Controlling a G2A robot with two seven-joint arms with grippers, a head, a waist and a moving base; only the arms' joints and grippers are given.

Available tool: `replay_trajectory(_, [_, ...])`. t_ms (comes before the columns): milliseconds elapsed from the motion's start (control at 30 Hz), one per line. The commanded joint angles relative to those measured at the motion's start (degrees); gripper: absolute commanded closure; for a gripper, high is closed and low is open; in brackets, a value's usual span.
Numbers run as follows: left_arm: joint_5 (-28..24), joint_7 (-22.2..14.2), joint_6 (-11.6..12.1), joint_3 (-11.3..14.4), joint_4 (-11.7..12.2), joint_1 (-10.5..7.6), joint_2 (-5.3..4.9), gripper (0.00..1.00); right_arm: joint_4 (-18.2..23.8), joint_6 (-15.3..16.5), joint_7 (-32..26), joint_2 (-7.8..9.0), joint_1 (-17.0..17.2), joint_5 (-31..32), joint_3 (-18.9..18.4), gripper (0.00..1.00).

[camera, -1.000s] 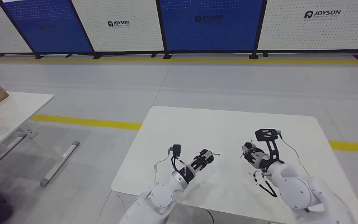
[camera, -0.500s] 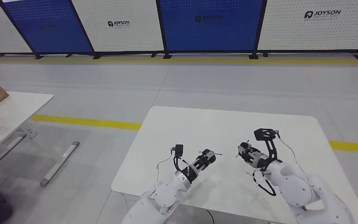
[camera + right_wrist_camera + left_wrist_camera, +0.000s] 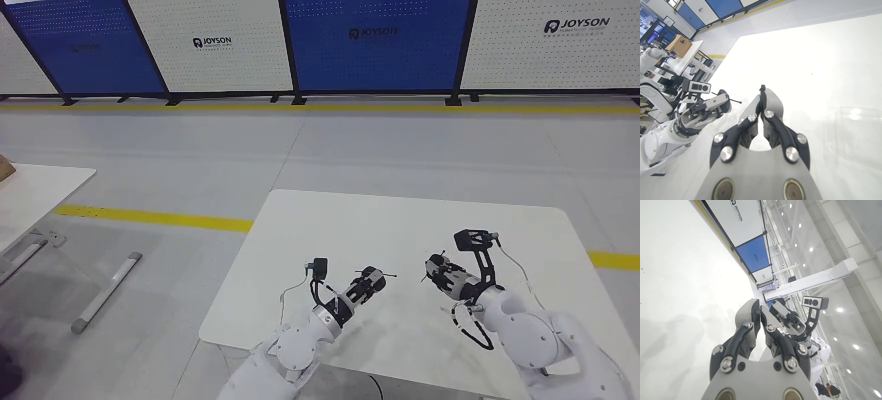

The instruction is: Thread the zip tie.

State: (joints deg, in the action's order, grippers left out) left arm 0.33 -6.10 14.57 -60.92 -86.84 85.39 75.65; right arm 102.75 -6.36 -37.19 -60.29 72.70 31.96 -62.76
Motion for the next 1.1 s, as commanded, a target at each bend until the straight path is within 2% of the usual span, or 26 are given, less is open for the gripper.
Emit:
replay_trajectory(0, [0.0, 0.0, 0.0, 0.0, 0.0, 0.0, 0.0, 1.0, 0.0, 0.0, 0.0, 0.0, 0.0, 0.0, 0.0, 1.0])
replay_trajectory(967, [0.0, 0.0, 0.0, 0.0, 0.0, 0.0, 0.0, 1.0, 0.0, 0.0, 0.0, 0.0, 0.0, 0.0, 0.0, 1.0])
replay_trajectory(1067, [0.0, 0.0, 0.0, 0.0, 0.0, 0.0, 0.0, 1.0, -0.5, 1.1, 2.8, -0.27, 0.9, -1.3, 0.3, 1.0])
